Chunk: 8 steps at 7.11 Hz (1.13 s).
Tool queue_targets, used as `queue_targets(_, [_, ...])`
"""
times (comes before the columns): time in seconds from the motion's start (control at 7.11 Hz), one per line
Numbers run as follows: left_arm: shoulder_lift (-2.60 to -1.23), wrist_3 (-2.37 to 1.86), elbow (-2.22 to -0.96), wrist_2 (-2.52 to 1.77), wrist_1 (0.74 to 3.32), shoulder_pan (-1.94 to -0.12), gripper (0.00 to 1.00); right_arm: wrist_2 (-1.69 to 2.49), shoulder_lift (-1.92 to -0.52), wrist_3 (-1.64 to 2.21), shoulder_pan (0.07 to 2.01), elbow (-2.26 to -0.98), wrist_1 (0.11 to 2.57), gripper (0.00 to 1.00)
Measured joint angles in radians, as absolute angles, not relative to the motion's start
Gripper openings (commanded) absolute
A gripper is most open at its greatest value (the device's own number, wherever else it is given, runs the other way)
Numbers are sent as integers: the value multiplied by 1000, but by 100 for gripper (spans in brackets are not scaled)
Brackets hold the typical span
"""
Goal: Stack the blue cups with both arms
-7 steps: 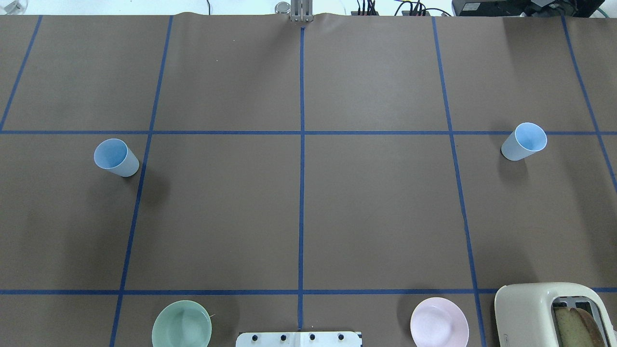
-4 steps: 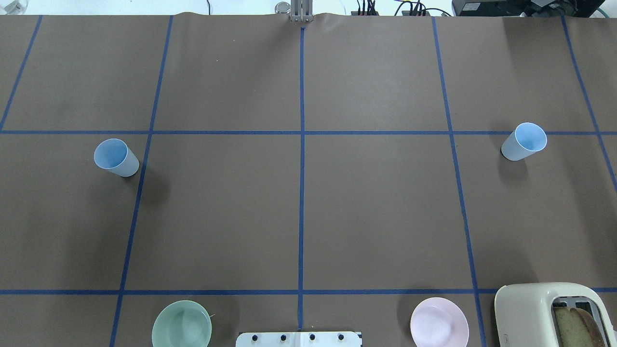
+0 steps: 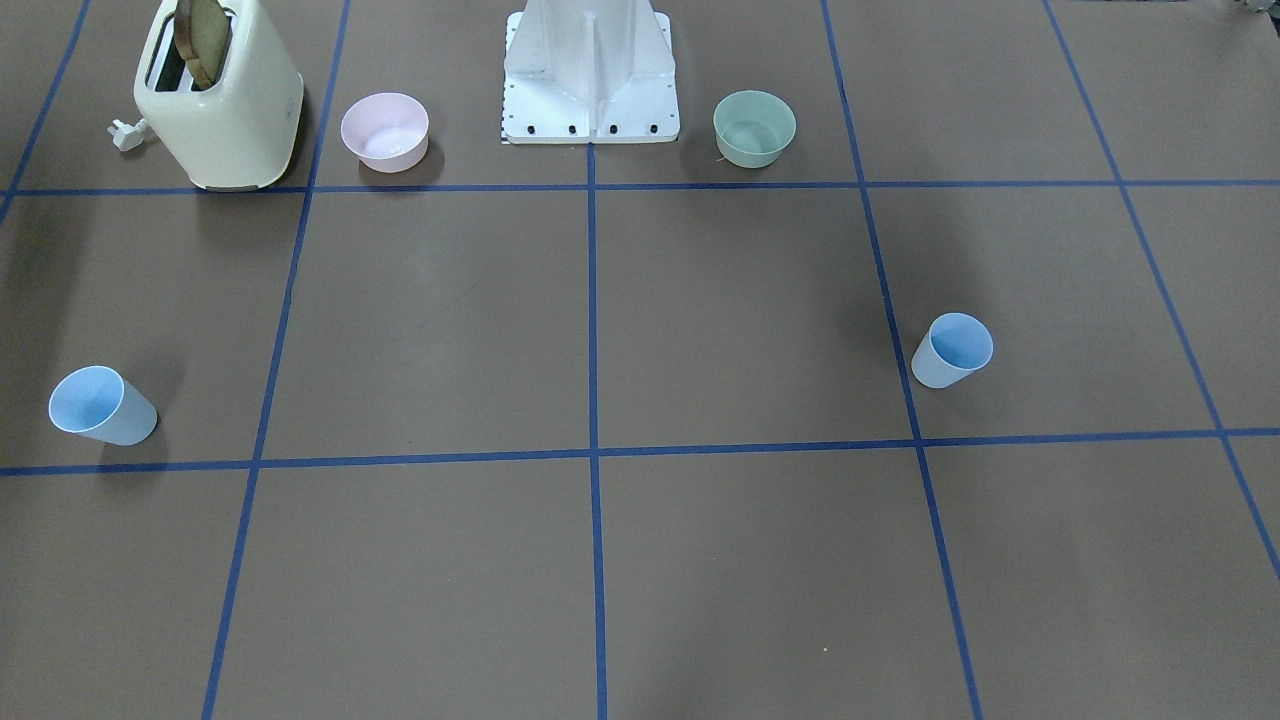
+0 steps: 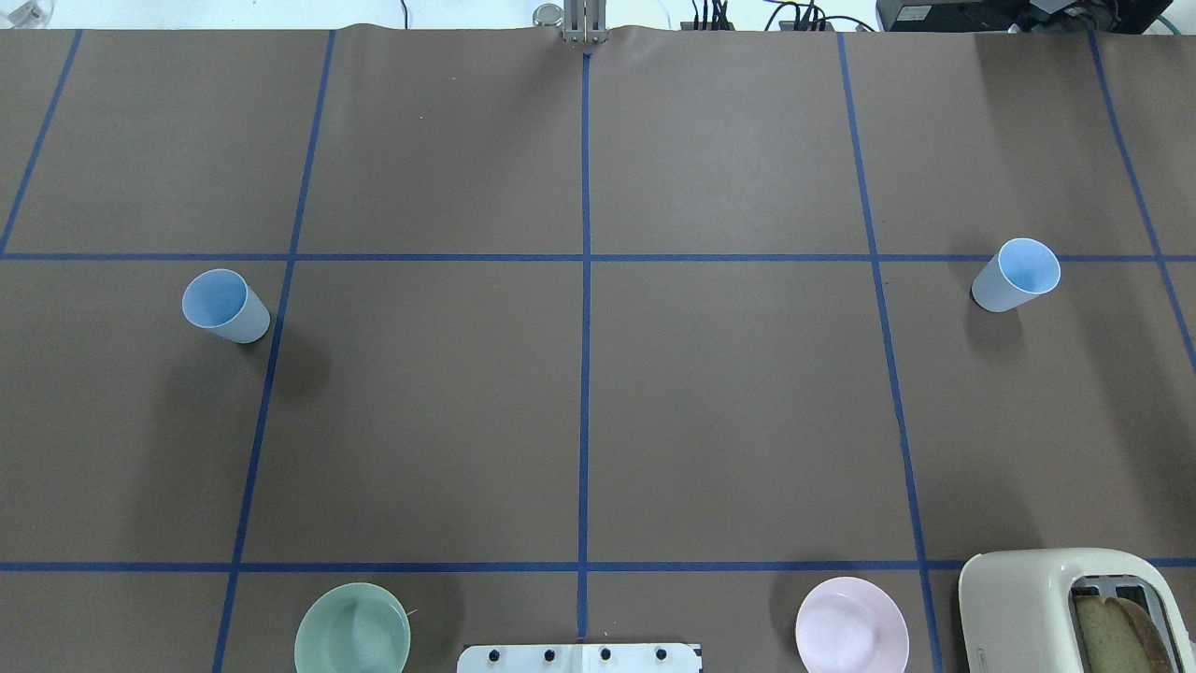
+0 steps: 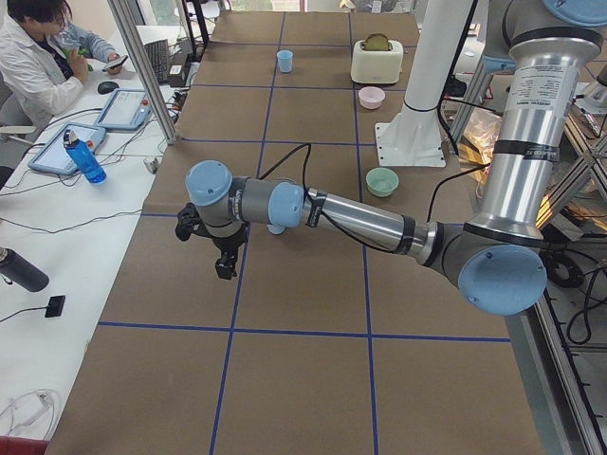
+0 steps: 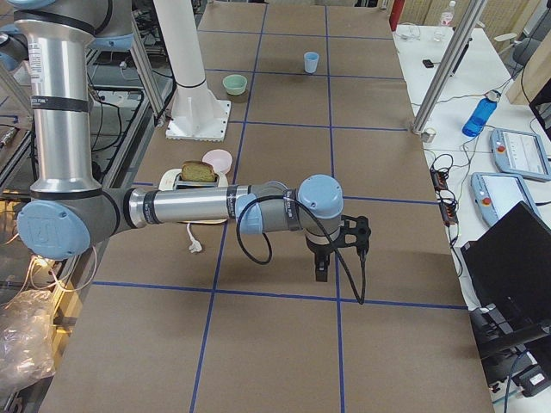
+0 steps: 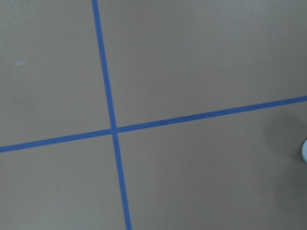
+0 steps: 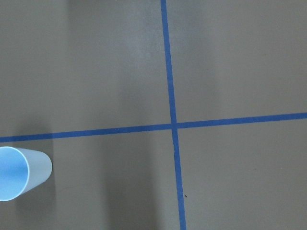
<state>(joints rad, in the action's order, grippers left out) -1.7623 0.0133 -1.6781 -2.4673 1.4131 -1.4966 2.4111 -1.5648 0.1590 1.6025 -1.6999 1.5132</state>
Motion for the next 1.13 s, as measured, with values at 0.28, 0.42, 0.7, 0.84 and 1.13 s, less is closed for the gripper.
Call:
queue_targets(0.28, [-1841, -86, -1678, -2477, 1412, -1429, 99, 2412, -1529, 158, 1549, -1708, 1513, 99])
queue_targets(0.42, [-1869, -144, -1677, -2477, 1419, -1384, 99, 2412, -1512, 157, 1520, -1713, 1505, 99])
queue_targets(0.7, [-1890, -261, -1678, -2466, 1490, -1303, 98, 2402, -1494, 164, 1443, -1735, 1472, 99])
queue_targets(0.84, [-1888, -312, -1678, -2446, 1540, -1269, 97, 2379, -1482, 167, 1397, -1742, 1467, 99])
queue_targets(1.13, [-1865, -389, -1678, -2345, 1626, -1179, 97, 2333, -1451, 171, 1296, -1742, 1466, 99])
